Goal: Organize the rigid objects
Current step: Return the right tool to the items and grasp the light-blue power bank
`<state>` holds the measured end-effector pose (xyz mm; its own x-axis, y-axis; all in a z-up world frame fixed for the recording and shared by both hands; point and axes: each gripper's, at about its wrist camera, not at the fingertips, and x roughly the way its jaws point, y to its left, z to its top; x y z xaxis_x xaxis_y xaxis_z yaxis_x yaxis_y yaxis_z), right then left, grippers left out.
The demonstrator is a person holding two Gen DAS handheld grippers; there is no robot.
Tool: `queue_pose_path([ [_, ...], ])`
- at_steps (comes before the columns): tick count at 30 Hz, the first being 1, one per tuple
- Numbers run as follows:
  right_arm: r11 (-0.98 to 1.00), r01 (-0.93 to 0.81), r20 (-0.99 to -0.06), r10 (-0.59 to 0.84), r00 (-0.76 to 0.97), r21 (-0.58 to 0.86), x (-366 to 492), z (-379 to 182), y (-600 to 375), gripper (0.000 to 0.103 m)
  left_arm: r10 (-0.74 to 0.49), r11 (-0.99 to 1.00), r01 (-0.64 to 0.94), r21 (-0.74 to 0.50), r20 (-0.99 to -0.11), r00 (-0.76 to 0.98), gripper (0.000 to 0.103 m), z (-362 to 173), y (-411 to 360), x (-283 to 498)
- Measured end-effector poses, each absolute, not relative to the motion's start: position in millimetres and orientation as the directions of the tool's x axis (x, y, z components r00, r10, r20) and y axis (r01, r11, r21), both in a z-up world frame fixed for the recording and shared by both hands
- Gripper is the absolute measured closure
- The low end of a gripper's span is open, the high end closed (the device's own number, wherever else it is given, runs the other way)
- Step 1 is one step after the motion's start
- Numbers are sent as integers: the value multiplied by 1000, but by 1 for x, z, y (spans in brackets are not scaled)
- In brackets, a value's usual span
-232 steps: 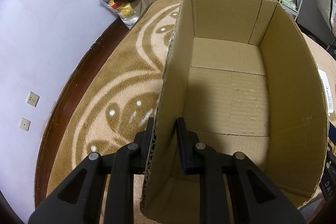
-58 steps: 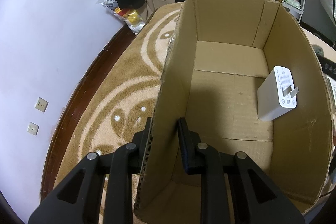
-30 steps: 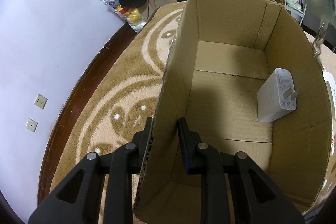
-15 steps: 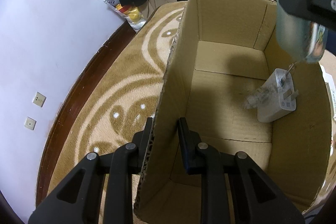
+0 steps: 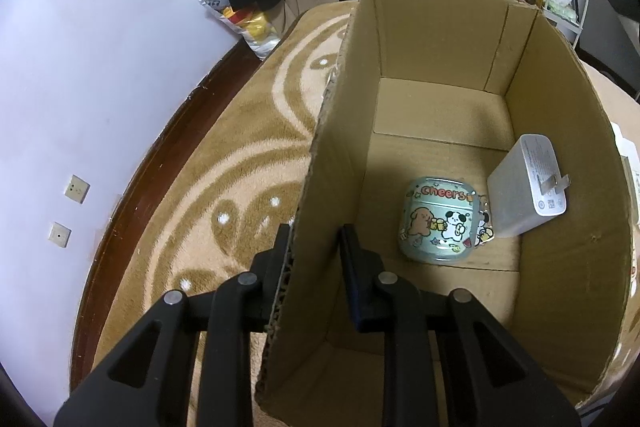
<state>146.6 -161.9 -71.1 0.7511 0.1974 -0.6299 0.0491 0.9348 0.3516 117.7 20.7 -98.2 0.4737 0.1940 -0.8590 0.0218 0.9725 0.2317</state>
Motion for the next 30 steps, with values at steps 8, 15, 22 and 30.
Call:
queue_pose_path([
  [8,913,187,-679,122,724,364,139,-91,-204,0,196,972,25,235,-858,475,81,-99,18,116],
  [15,896,184,-703,175,690,405,140,-106,-212,0,195,972,24,234,-858,474,80,-99,18,116],
  [22,925,155,-759,181,626,348,146,-133,-197,7,195,972,24,234,-858,475,80,-99,18,116],
  [30,954,172,-840,122,528,247,155,-167,-196,35,195,972,24,235,-858,475,80,-99,18,116],
])
